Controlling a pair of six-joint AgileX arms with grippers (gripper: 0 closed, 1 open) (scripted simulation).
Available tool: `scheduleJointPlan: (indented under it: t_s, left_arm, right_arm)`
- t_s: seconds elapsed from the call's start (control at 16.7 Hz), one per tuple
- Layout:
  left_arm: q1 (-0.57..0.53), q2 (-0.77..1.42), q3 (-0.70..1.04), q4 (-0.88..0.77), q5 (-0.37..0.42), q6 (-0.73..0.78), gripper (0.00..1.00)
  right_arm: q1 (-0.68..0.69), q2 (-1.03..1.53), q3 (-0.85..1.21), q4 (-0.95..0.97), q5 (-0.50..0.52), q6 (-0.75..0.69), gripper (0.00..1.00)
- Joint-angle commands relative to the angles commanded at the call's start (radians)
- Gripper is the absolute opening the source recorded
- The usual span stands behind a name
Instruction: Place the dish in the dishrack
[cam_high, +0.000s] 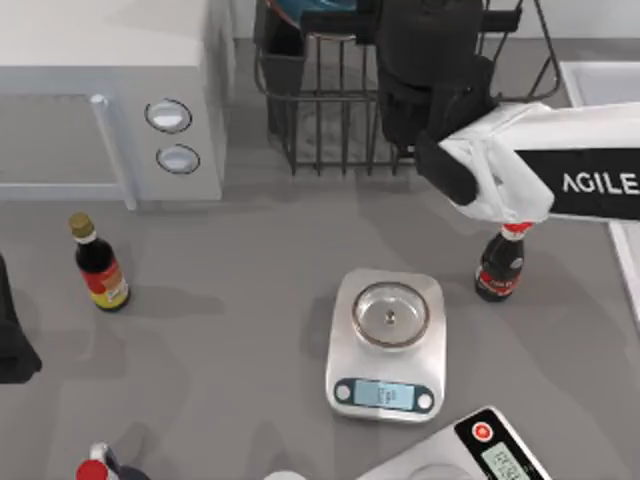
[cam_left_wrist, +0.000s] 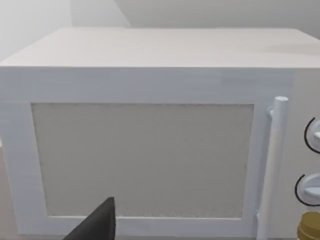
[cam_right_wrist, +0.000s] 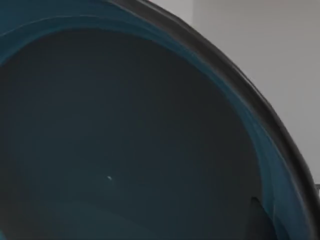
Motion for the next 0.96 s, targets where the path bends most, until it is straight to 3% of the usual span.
scheduleJointPlan:
  t_s: [0.6, 0.96]
  left_arm:
    - [0.0, 0.0, 0.0, 0.0, 0.0, 0.0, 1.0]
    - [0.0, 0.0, 0.0, 0.0, 0.0, 0.0, 1.0]
  right_arm:
    - [0.0, 0.0, 0.0, 0.0, 0.0, 0.0, 0.98]
    - [0.0, 0.0, 0.0, 0.0, 0.0, 0.0, 1.0]
